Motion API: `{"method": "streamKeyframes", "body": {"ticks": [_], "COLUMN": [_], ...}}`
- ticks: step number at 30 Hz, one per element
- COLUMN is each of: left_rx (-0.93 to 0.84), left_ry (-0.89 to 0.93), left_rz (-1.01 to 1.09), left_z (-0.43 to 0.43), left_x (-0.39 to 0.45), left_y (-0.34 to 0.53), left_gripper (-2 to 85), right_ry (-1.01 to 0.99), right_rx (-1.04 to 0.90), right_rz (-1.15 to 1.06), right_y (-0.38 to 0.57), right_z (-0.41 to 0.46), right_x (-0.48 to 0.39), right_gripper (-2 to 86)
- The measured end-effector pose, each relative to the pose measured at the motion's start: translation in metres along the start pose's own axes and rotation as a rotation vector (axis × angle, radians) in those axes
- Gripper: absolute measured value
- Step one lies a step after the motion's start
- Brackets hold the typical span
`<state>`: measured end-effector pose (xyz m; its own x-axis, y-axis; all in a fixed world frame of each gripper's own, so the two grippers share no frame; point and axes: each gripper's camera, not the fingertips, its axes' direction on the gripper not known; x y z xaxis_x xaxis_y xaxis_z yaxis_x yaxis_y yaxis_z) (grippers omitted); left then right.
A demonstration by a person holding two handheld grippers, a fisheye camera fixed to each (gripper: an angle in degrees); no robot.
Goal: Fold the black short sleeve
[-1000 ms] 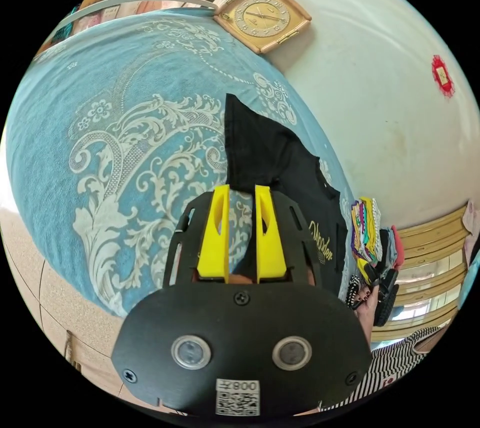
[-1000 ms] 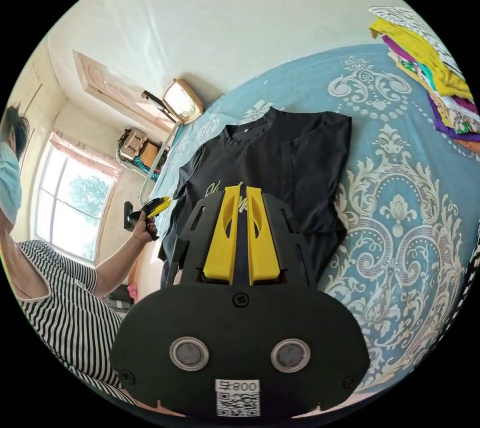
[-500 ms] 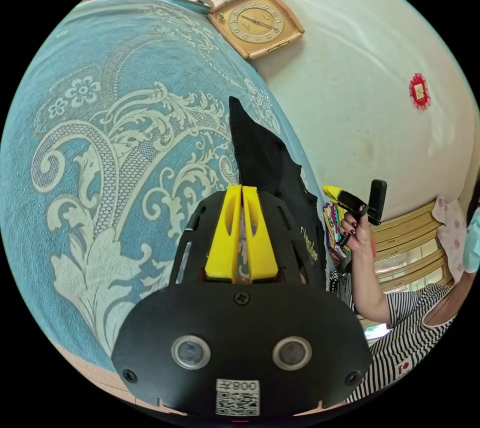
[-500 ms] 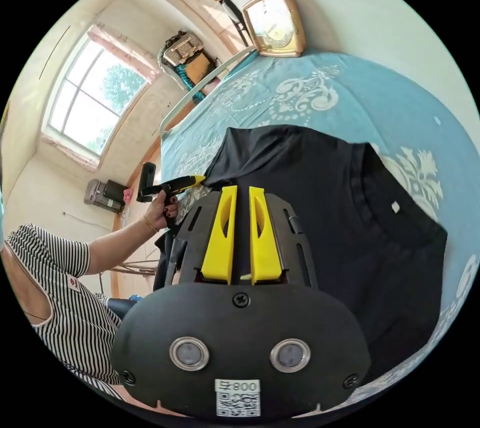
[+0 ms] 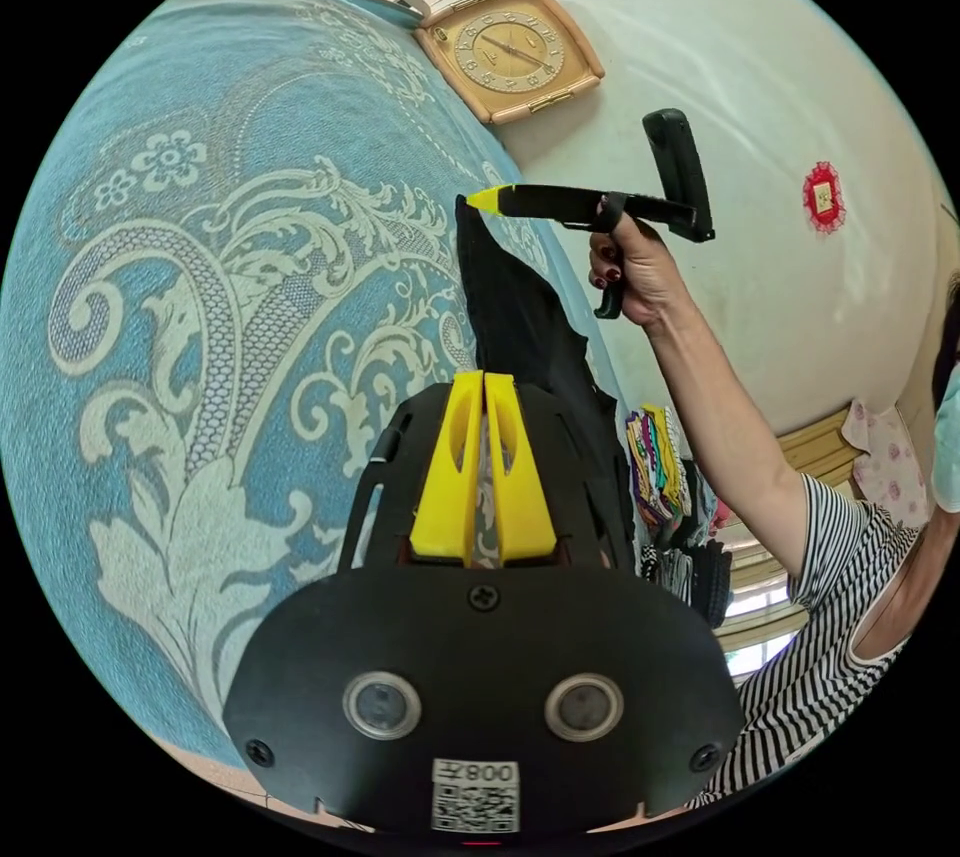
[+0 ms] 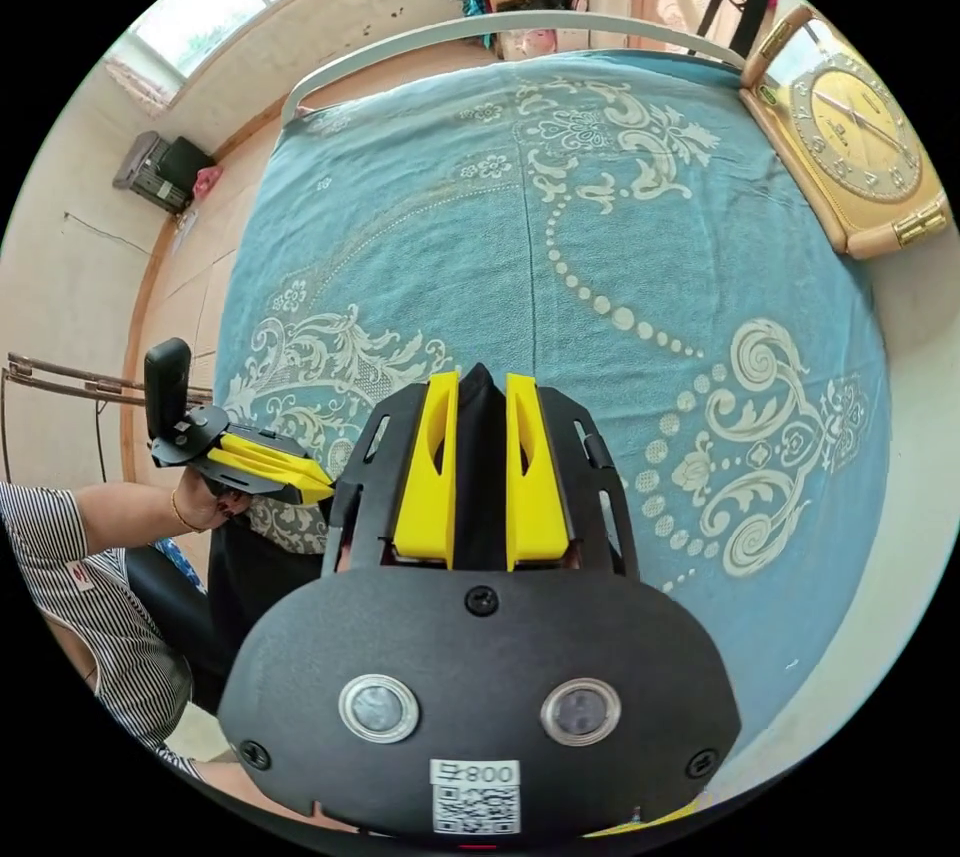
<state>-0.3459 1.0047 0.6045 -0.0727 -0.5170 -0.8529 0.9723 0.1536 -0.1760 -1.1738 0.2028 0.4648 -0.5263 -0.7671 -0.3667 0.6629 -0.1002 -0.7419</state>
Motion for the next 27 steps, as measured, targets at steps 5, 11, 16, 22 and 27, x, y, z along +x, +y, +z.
{"method": "streamKeyframes", "body": {"ticks": [5, 11, 16, 22, 27], "left_rx": [0.001, 0.0, 0.002, -0.002, -0.113], "left_ry": [0.005, 0.001, -0.032, -0.032, -0.113], "left_rz": [-0.001, -0.001, 0.027, 0.294, 0.529], "left_z": [-0.011, -0.015, -0.013, -0.017, 0.016], "left_x": [0.011, 0.031, 0.06, 0.164, 0.247], "left_y": [0.001, 0.008, 0.018, 0.034, 0.066], "left_gripper": [0.1, 0.1, 0.1, 0.2, 0.3], "right_ry": [0.075, 0.07, 0.011, -0.06, -0.185], "right_rx": [-0.086, -0.038, 0.092, 0.248, 0.397], "right_rz": [-0.025, -0.028, 0.004, 0.078, 0.168], "right_y": [-0.048, -0.065, -0.039, 0.043, 0.134], "right_z": [0.006, -0.017, -0.059, -0.104, -0.113], "right_x": [-0.002, 0.006, 0.021, 0.056, 0.096], "right_gripper": [5.8, 1.5, 1.0, 0.9, 0.9]}}
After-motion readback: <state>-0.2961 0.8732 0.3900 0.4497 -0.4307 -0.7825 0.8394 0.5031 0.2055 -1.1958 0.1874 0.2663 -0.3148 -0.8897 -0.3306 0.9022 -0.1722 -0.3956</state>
